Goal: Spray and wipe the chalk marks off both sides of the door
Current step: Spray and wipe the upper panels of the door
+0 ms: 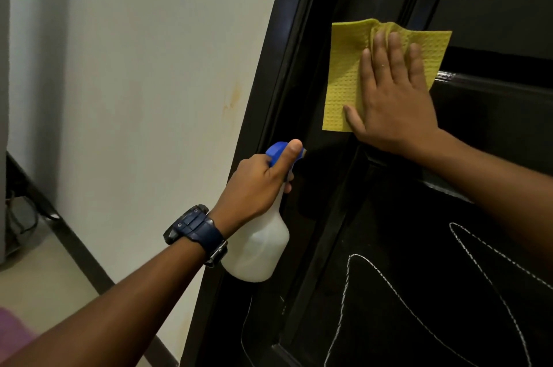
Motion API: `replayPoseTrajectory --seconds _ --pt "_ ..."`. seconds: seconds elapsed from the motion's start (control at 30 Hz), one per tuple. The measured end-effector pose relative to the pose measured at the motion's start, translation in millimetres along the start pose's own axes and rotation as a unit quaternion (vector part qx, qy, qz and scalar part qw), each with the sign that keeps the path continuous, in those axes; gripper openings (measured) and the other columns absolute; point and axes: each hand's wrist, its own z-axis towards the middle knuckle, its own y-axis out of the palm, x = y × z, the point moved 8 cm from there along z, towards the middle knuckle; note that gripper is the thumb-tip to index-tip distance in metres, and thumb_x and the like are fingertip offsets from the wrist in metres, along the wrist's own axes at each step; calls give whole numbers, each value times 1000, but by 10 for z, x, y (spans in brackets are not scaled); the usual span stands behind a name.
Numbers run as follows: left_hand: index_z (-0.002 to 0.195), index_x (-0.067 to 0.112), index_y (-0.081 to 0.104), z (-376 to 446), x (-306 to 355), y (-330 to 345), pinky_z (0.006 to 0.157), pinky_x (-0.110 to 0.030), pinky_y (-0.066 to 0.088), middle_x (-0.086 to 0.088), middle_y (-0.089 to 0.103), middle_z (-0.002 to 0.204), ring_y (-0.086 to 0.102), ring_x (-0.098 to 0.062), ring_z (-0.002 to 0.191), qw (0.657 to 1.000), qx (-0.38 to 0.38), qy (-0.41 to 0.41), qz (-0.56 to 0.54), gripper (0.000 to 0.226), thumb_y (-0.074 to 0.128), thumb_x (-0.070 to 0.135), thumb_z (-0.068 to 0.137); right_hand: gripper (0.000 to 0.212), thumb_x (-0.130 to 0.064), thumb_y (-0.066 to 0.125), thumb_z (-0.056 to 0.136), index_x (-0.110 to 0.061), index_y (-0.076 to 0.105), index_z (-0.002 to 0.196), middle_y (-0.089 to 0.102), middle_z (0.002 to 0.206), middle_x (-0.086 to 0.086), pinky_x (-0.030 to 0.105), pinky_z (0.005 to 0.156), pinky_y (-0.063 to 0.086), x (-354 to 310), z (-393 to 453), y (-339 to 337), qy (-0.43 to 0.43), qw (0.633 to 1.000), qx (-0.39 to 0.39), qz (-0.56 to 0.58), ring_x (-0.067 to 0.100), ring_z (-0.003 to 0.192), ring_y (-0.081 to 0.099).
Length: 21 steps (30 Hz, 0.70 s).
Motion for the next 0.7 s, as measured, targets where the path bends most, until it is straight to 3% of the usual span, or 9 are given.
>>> replayPoseTrajectory --seconds 0.13,0.33,0.47,0.6,0.7 --pt "80 9 72 -19 -44 36 75 -21 49 -4 74 72 69 -13 70 1000 -9 7 -2 86 24 80 80 90 -60 23 93 3 11 157 -1 164 28 59 123 2 -125 -263 69 -20 1000 -18 1 41 153 -7" --pt "78 11 72 50 11 -14 75 -22 48 -3 74 71 68 -11 70 1000 7 16 -11 84 24 80 80 98 -65 35 94 5 7 156 -9 162 31 57 123 0 -764 -1430 363 -71 990 -115 26 43 152 -14" --pt "77 13 72 17 48 -7 77 -26 50 -1 74 70 69 -12 70 1000 1 20 -11 88 22 86 77 98 -65 33 94 4 1 156 -12 162 30 58 122 -3 -727 -1421 338 -73 986 -149 -4 44 151 -15" --pt "79 12 72 -10 77 17 75 -24 50 -4 73 70 69 -13 68 1000 -6 20 -20 87 24 84 74 85 -60 23 95 -2 18 156 7 166 17 62 120 2 -478 -1285 186 -97 986 -136 -28 33 155 5" --pt "76 20 70 -15 150 79 70 -19 48 -5 73 71 69 -11 69 999 -12 23 -31 76 26 82 77 83 -59 21 95 -3 16 157 3 167 16 63 120 0 -517 -1262 209 -84 985 -142 -39 33 155 -1"
